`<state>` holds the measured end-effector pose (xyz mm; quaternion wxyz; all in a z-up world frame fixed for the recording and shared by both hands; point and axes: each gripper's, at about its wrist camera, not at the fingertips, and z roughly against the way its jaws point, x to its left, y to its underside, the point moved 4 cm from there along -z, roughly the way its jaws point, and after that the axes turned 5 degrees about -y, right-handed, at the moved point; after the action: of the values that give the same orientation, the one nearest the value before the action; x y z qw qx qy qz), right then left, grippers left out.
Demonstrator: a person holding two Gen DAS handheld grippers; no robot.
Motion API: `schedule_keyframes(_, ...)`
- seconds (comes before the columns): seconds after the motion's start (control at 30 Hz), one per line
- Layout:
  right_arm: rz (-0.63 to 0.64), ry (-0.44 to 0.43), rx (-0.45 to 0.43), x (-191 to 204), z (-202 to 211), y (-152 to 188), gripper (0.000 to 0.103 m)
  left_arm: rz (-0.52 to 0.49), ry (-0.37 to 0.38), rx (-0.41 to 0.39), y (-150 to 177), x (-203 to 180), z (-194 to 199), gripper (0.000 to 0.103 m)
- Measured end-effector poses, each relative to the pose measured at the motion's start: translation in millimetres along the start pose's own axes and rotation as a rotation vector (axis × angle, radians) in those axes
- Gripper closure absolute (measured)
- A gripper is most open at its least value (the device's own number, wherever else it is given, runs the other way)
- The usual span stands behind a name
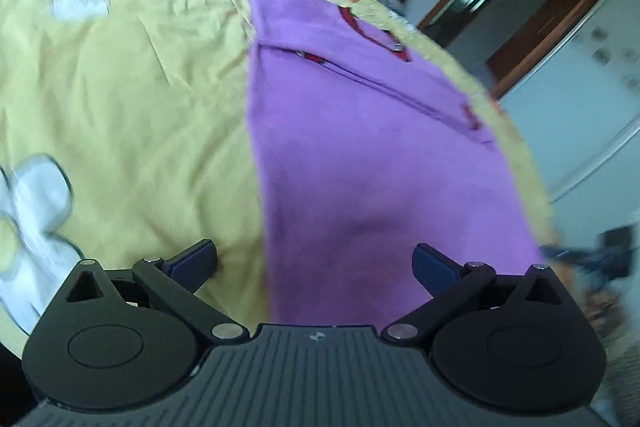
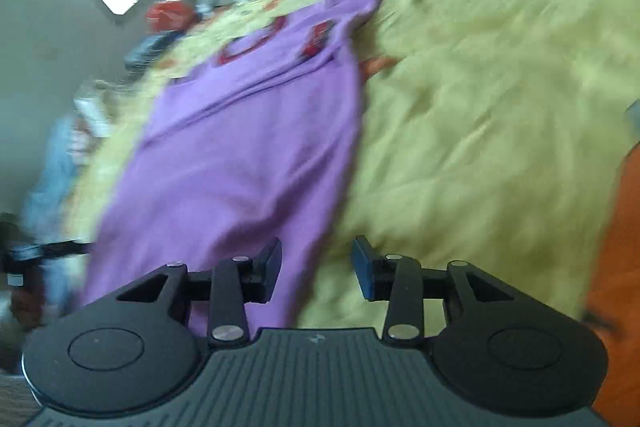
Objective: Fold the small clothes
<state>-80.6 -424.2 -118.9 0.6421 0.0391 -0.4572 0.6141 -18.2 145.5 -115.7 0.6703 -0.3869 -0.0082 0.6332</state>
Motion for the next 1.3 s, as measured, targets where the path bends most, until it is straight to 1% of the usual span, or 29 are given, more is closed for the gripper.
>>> schedule_keyframes(0.07,-0.035,-0.091,0.040,6,-7,9,0.065,0.077,0.101,0.022,5,4,0,0.002)
schedule_keyframes(0.1,-0.043,-0.133,0.063,11,-11,14,0.065,0.111,0.139,0.034,9,5,0,0.002)
schedule_keyframes(0.13,-0.046,-0.162,0.082,16,-14,20,0.065,0.139,0.160,0.037,11,7,1,0.002)
schedule_keyframes(0.17,-0.056,-0.176,0.081,19,-14,25,0.061,0.162,0.180,0.041,14,8,1,0.002)
schedule_keyframes(0.23,-0.076,-0.171,0.034,22,-11,31,0.057,0.202,0.207,0.044,19,10,3,0.003)
schedule_keyframes(0.3,-0.029,-0.126,-0.010,33,-9,39,0.056,0.248,0.232,0.061,24,14,4,0.012)
schedule_keyframes(0.37,-0.042,-0.089,-0.038,37,-11,41,0.055,0.281,0.225,0.059,27,20,6,0.030)
schedule_keyframes(0.4,-0.032,-0.069,-0.042,40,-14,39,0.055,0.295,0.221,0.068,27,23,5,0.037)
schedule_keyframes(0.47,-0.018,-0.030,-0.047,47,-18,40,0.055,0.333,0.207,0.105,30,29,-1,0.076)
schedule_keyframes(0.5,-0.027,-0.028,-0.054,47,-20,40,0.055,0.340,0.198,0.115,31,31,-5,0.082)
schedule_keyframes(0.53,-0.035,-0.020,-0.063,45,-20,42,0.059,0.360,0.191,0.116,33,34,-7,0.091)
schedule_keyframes(0.57,-0.034,-0.004,-0.066,43,-19,44,0.071,0.381,0.198,0.118,35,38,-7,0.094)
schedule_keyframes(0.6,-0.026,0.022,-0.067,42,-18,46,0.077,0.402,0.198,0.118,37,42,-7,0.098)
schedule_keyframes(0.63,-0.024,0.045,-0.074,41,-17,48,0.087,0.419,0.195,0.120,39,45,-7,0.102)
schedule_keyframes(0.67,-0.024,0.054,-0.077,40,-16,51,0.098,0.429,0.203,0.119,41,46,-6,0.102)
schedule_keyframes(0.7,-0.007,0.074,-0.082,41,-16,53,0.098,0.422,0.201,0.117,42,45,-4,0.102)
schedule_keyframes(0.73,0.025,0.103,-0.093,45,-15,56,0.099,0.408,0.184,0.113,42,45,-1,0.102)
schedule_keyframes(0.77,0.060,0.129,-0.102,49,-13,58,0.099,0.394,0.162,0.106,40,44,2,0.102)
schedule_keyframes(0.83,0.145,0.189,-0.120,61,-8,58,0.099,0.368,0.146,0.088,38,41,11,0.102)
schedule_keyframes(0.93,0.266,0.256,-0.145,81,12,55,0.100,0.336,0.130,0.088,36,37,20,0.102)
schedule_keyframes(1.0,0.361,0.317,-0.129,93,25,55,0.100,0.313,0.110,0.095,36,35,24,0.102)
schedule_keyframes(1.07,0.433,0.380,-0.087,99,34,58,0.100,0.300,0.098,0.101,39,38,25,0.102)
schedule_keyframes(1.1,0.445,0.403,-0.053,97,36,59,0.100,0.297,0.102,0.107,42,40,25,0.102)
schedule_keyframes(1.13,0.434,0.401,-0.027,92,38,61,0.100,0.290,0.098,0.109,45,41,25,0.102)
schedule_keyframes(1.17,0.424,0.390,-0.019,86,39,64,0.100,0.289,0.104,0.108,48,41,24,0.103)
schedule_keyframes(1.2,0.385,0.376,-0.033,77,42,66,0.100,0.294,0.133,0.112,49,41,23,0.103)
schedule_keyframes(1.23,0.318,0.348,-0.008,67,43,67,0.099,0.294,0.164,0.112,52,38,23,0.102)
schedule_keyframes(1.27,0.257,0.310,0.021,58,42,68,0.099,0.286,0.166,0.111,54,35,23,0.101)
schedule_keyframes(1.3,0.229,0.297,-0.001,53,45,70,0.099,0.276,0.173,0.115,57,32,22,0.101)
